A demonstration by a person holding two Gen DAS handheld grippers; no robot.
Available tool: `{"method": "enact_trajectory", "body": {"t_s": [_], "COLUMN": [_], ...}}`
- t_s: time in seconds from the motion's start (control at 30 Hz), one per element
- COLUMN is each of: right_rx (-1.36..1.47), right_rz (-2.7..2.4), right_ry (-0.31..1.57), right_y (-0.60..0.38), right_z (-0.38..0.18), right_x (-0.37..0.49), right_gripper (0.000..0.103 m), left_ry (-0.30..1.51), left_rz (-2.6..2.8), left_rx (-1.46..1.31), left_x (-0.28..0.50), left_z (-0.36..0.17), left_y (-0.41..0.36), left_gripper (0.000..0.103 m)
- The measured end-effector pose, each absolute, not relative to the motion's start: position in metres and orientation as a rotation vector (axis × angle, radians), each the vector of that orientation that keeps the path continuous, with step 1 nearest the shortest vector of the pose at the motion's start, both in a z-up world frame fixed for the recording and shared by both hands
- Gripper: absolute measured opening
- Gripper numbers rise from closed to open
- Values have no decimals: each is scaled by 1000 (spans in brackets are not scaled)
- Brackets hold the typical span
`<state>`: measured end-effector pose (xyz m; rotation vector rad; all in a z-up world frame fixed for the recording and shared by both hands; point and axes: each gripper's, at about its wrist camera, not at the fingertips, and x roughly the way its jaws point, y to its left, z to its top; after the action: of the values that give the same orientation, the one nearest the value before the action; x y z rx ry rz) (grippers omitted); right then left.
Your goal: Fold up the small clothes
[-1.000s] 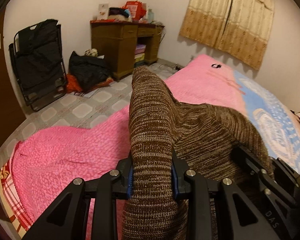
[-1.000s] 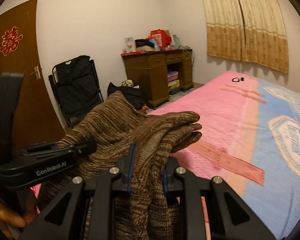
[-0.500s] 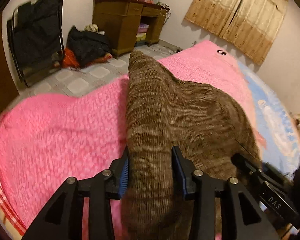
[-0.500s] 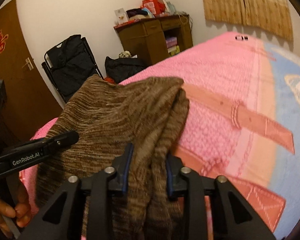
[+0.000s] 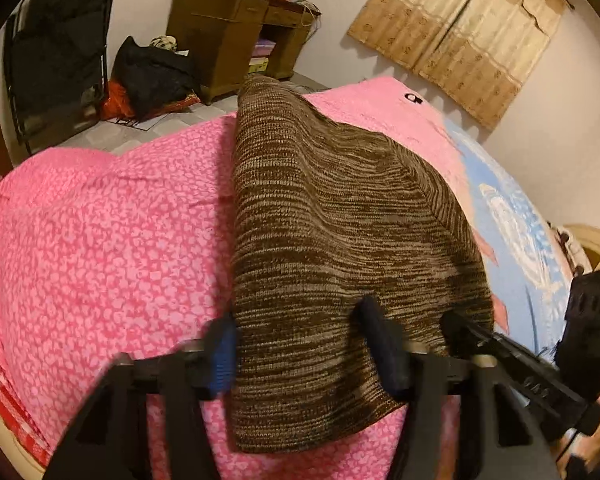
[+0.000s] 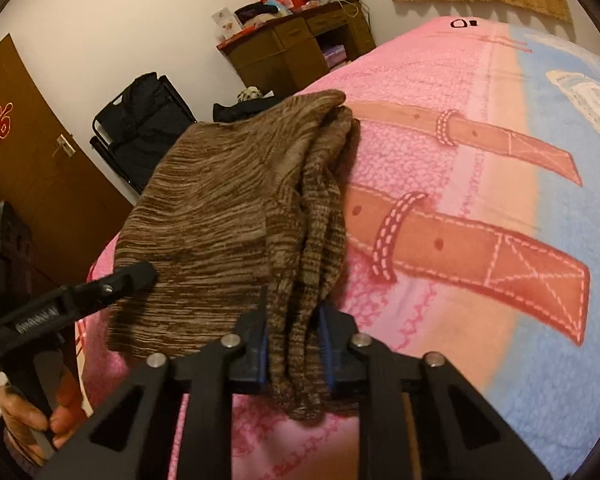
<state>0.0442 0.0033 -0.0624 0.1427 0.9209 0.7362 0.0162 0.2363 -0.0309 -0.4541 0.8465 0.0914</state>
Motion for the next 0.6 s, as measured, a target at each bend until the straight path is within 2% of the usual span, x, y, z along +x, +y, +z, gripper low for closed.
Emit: {"method": "enact_trajectory", "body": {"t_s": [0.13, 0.2, 0.37, 0.47, 0.5, 0.57, 0.6], "right_rx": [237, 243, 229, 212, 188, 149, 138], "right_rz": [771, 767, 720, 705, 694, 672, 659], "right_ry": [941, 939, 924, 921, 920, 918, 914], "right_y": [-7, -12, -15, -14, -14, -19, -24], "right_z": [-56, -57, -72, -70, -67, -62, -61], "right_x": [47, 41, 34, 32, 30, 22, 16], "right_gripper": [19, 18, 18, 21, 24, 34, 36], "left_ry": [861, 864, 855, 881, 892, 884, 877], "left_rz": [49, 58, 119, 177, 207, 249, 258], "left_rx": [-521, -471, -364, -280, -250, -206, -196], "left_x": [9, 4, -2, -8, -12, -23, -27], "left_z": [-28, -25, -33, -31, -30, -25, -24], "left_y": [251, 246, 237, 230, 228, 228, 227], "left_gripper": [28, 28, 36, 57, 68, 70, 70]}}
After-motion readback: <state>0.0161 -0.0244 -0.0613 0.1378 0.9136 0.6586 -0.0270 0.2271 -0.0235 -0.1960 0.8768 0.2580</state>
